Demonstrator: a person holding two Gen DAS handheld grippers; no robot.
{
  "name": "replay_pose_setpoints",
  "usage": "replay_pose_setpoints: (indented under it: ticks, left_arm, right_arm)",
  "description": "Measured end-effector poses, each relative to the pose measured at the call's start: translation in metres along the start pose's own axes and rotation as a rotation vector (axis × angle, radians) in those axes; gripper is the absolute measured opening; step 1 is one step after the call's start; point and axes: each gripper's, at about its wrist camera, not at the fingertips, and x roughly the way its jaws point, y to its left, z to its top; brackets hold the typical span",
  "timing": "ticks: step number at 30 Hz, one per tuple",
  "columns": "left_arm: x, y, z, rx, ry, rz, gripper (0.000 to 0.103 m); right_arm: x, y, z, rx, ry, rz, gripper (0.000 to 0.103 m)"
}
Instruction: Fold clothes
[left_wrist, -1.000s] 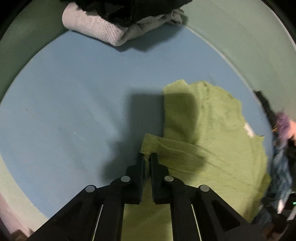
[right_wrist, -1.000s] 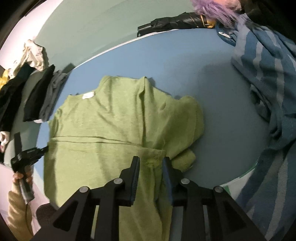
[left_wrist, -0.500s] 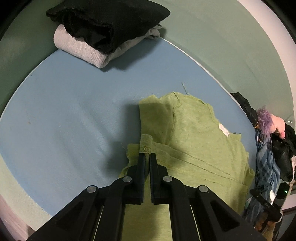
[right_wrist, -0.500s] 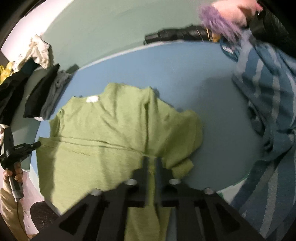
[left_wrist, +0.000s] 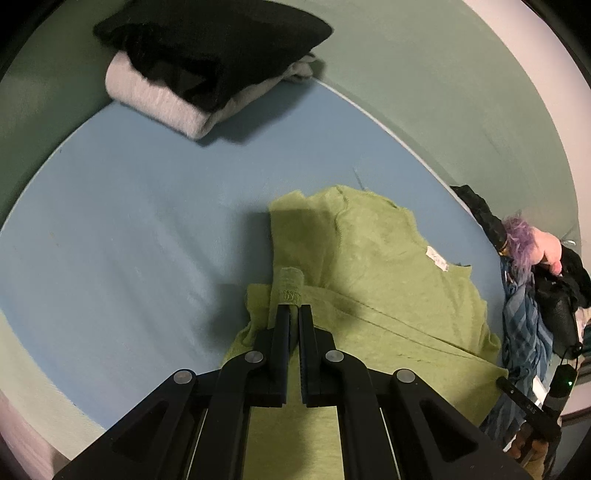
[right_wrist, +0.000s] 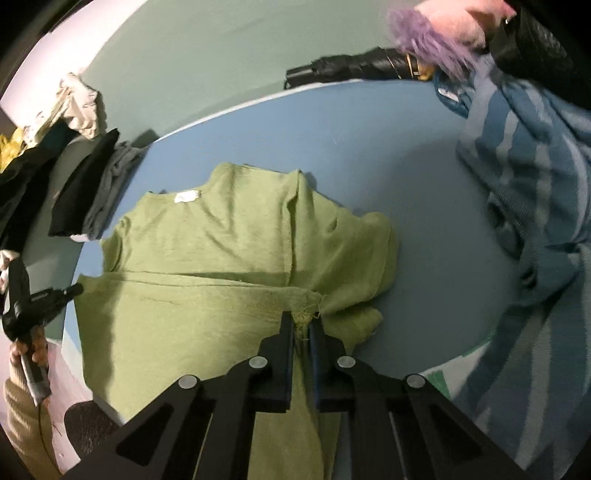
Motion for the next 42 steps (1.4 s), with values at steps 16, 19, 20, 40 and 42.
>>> replay_pose_setpoints:
  ticks: [16,19,20,40,42]
  left_arm:
    - [-0.020,0.001,0.002,-0.036,-0.033,-0.052,0.004]
    - [-0.025,-0.002,0.003,-0.029,-0.046,-0.064,0.004]
    - [-0.026,-0.003,0.003,-0.025,-0.048,-0.066,0.004]
    - [0.051,0.023,0.011,-0.050,0.062,0.122,0.012]
    - [0.044,0.023,0.012,-0.067,0.033,0.076,0.003]
  right_arm:
    - [-0.039,0.008,-0.007,-0.012,-0.127,-0.009,0.011]
    - [-0.040,0.006,-0.006,-0.012,-0.120,-0.012,0.009]
    - [-0.040,0.006,-0.006,-0.012,-0.118,-0.013,0.009]
    - [0.033,0.019,0.015,-0.097,0.006,-0.082,0.004]
    - [0.022,0.021,0.015,-0.095,-0.023,-0.060,0.000]
